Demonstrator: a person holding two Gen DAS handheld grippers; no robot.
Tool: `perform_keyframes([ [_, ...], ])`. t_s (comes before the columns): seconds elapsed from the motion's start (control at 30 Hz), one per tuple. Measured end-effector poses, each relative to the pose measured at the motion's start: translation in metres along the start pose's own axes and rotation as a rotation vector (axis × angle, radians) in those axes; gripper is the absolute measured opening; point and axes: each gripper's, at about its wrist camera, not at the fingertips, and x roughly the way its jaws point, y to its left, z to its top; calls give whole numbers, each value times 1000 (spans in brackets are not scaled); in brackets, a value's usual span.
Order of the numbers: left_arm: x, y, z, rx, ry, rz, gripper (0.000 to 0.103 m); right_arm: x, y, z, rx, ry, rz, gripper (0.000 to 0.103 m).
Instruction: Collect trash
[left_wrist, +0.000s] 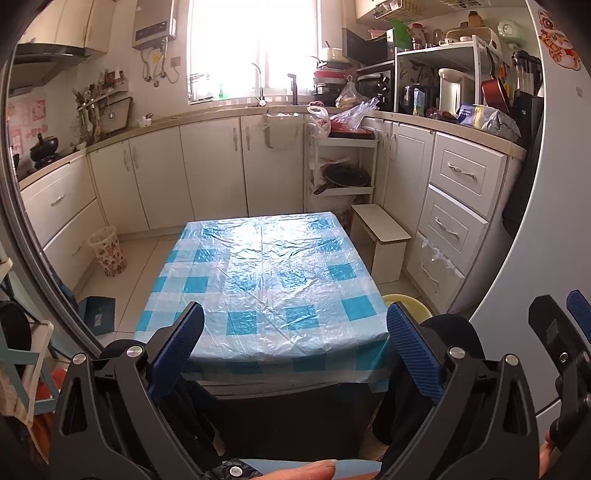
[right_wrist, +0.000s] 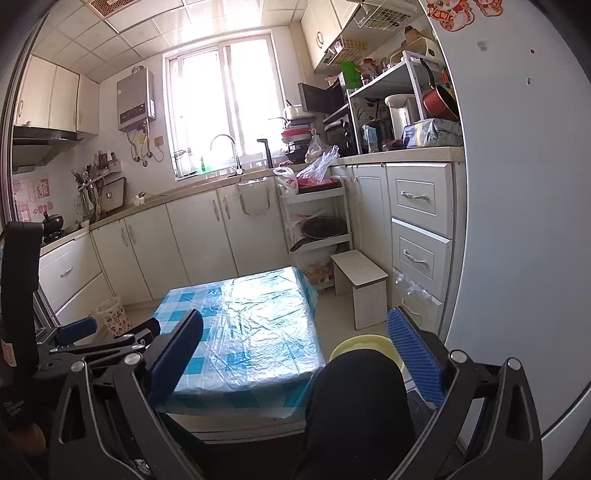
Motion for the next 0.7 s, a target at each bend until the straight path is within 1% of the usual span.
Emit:
perform_keyframes([
  [0.2, -5, 0, 1, 1, -14, 3, 95, -2, 0, -1, 1, -2, -2, 96],
  [0.7, -4, 2, 1, -3, -13, 3, 95, -3, 1, -3, -9, 12, -2, 96],
])
